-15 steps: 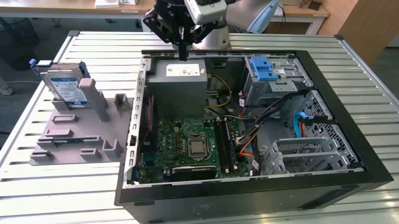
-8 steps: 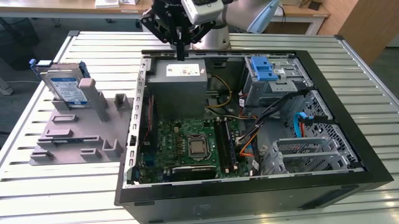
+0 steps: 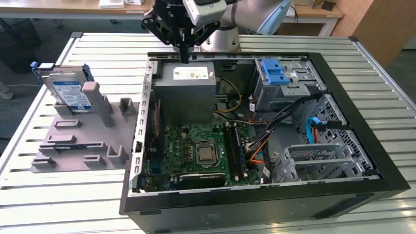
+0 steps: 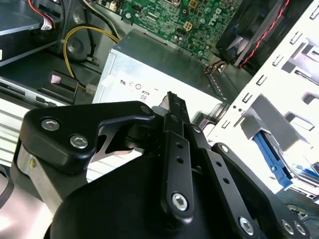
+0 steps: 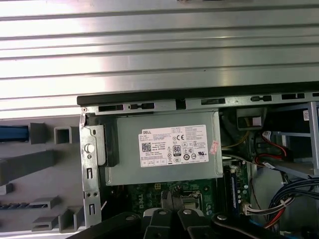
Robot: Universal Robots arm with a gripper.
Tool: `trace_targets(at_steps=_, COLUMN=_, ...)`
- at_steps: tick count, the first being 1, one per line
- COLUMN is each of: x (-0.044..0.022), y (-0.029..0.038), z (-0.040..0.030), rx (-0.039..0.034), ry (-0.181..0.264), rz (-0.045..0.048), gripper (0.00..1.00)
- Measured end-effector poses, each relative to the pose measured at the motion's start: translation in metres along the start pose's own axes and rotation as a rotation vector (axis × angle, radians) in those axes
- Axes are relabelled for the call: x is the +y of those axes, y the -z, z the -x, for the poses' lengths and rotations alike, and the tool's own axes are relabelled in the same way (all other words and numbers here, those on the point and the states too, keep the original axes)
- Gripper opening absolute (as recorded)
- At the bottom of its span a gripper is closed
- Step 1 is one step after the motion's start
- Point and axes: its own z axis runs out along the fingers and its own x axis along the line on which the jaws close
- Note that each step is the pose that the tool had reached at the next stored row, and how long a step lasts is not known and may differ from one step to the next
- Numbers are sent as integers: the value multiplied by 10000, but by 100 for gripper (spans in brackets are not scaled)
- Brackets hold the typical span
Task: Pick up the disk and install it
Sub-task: 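Reach for the disk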
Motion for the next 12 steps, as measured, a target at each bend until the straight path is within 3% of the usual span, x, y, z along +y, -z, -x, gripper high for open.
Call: trace_targets(at_steps=12, x=-5, y=-3, z=-65, rx=0, ry=1, rz=0, gripper=11)
